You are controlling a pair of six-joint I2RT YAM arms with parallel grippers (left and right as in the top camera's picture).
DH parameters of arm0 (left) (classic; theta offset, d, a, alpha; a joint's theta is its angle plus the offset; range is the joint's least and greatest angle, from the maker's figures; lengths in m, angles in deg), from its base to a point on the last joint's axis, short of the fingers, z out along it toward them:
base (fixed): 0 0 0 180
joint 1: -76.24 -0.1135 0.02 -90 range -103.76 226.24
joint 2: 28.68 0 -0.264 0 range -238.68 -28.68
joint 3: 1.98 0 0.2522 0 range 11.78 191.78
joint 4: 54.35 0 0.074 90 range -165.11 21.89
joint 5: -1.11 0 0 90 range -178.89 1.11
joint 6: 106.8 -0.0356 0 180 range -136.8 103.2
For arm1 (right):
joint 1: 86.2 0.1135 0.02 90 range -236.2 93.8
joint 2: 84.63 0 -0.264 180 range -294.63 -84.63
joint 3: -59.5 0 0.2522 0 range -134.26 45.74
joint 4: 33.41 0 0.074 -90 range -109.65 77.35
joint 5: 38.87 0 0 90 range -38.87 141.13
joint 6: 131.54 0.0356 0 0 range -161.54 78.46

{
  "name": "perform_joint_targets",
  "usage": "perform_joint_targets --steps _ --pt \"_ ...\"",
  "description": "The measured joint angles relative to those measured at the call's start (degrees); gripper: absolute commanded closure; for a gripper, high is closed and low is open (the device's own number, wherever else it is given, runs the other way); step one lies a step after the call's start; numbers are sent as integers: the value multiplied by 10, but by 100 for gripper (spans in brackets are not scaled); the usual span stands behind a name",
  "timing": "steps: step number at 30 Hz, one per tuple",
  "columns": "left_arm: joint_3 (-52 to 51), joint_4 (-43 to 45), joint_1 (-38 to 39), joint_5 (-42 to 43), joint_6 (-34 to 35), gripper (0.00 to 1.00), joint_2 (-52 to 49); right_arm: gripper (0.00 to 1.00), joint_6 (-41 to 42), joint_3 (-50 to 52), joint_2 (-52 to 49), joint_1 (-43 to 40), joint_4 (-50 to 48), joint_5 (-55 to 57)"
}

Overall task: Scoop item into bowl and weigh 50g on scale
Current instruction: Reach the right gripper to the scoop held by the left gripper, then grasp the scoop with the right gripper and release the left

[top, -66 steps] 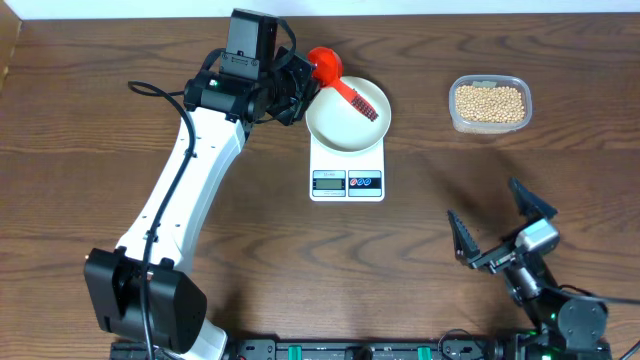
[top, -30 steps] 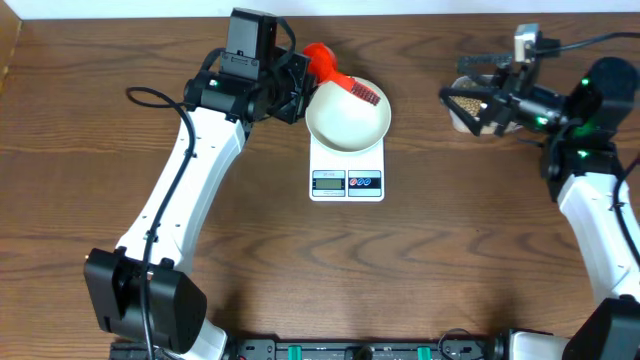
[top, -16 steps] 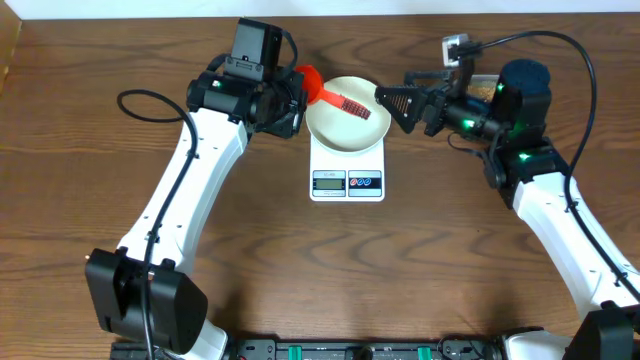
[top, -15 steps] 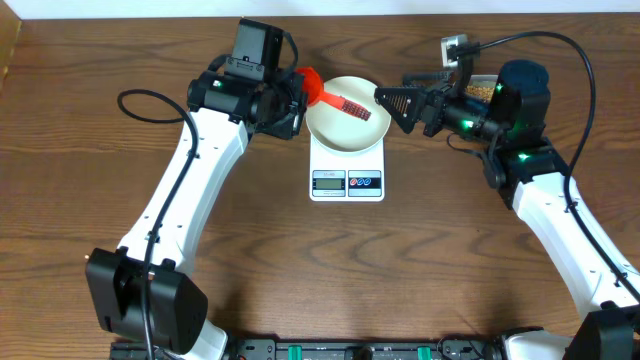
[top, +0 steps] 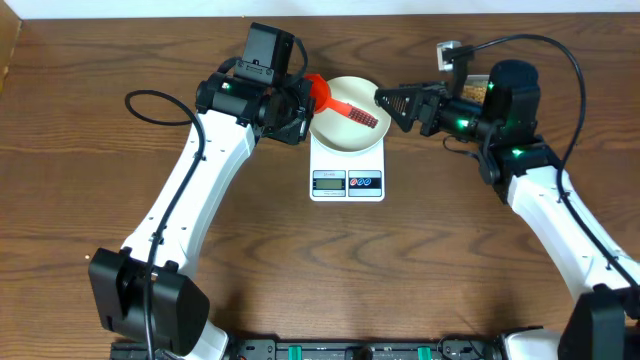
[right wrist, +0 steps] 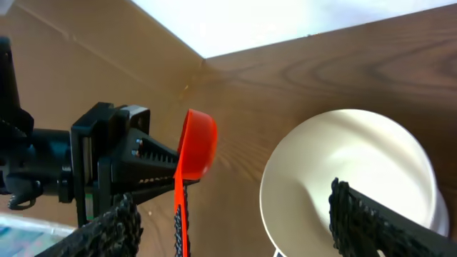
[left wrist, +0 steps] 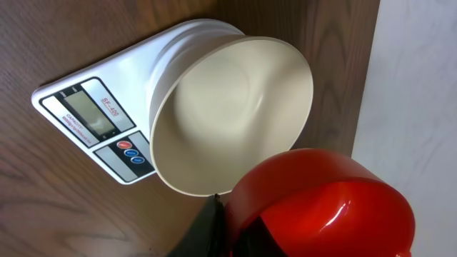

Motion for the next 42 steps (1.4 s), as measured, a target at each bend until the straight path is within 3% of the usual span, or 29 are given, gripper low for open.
perform_joint_targets --steps 3,9,23,30,42 --pt "0 0 0 4 1 93 0 21 9 0 -7 5 -5 -5" --pt "0 -4 0 14 1 93 0 43 32 0 -7 31 -8 -5" --pt "0 -16 5 39 31 92 0 51 87 0 -7 65 -7 18" --pt "0 -23 14 39 31 93 0 63 97 0 -7 72 7 22" --pt "0 -23 17 43 31 93 0 72 110 0 -8 85 18 24"
